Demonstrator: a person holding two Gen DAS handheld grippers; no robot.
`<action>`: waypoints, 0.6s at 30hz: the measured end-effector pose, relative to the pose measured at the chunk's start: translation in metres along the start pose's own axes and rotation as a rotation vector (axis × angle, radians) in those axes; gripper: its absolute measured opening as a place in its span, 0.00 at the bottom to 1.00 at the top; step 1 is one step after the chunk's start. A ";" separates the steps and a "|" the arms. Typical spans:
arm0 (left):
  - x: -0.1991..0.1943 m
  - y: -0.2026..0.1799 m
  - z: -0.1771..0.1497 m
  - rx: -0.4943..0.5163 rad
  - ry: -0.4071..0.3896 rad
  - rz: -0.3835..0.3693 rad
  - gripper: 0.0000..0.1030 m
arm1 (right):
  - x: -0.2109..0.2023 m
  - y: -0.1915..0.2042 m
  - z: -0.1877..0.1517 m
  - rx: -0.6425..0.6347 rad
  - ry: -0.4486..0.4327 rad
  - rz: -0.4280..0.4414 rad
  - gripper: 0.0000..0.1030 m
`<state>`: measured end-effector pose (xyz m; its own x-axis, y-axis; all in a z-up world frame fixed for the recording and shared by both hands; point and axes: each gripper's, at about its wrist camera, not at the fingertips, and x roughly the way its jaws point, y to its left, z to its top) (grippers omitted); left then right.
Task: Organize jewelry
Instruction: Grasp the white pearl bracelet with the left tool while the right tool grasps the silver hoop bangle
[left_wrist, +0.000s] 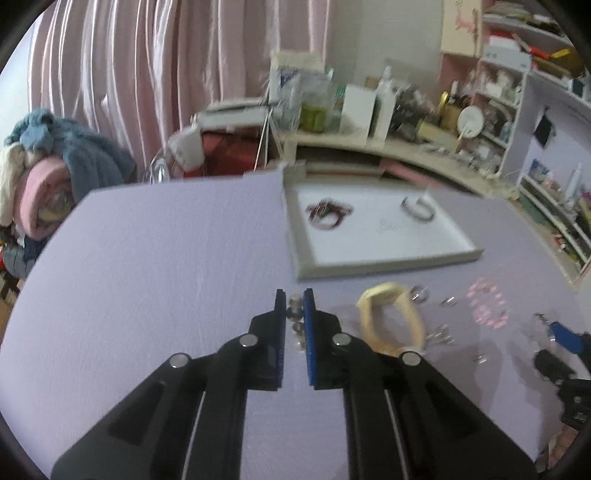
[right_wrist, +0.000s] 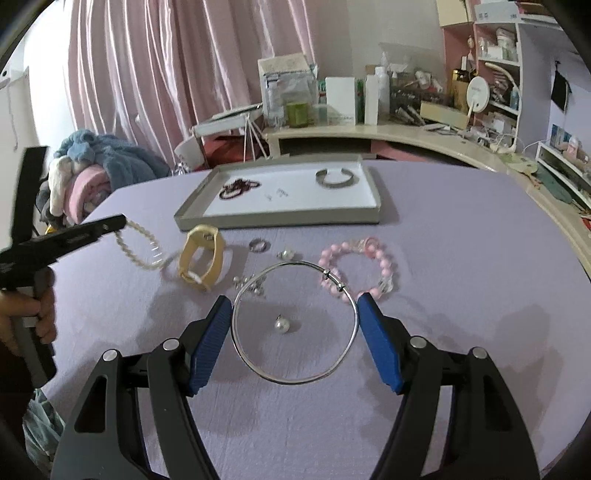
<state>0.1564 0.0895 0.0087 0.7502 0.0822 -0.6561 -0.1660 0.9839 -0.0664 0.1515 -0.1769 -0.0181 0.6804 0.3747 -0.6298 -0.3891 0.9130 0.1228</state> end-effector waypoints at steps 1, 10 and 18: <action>-0.005 -0.002 0.004 0.000 -0.012 -0.004 0.09 | -0.001 -0.001 0.002 0.002 -0.005 -0.001 0.69; -0.055 -0.014 0.028 0.001 -0.104 -0.053 0.09 | -0.008 -0.007 0.013 0.016 -0.045 -0.004 0.69; -0.073 -0.028 0.034 0.022 -0.137 -0.075 0.09 | -0.009 -0.007 0.016 0.022 -0.058 0.001 0.69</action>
<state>0.1279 0.0617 0.0844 0.8407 0.0281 -0.5408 -0.0934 0.9912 -0.0937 0.1582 -0.1846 -0.0008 0.7152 0.3836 -0.5843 -0.3761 0.9158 0.1408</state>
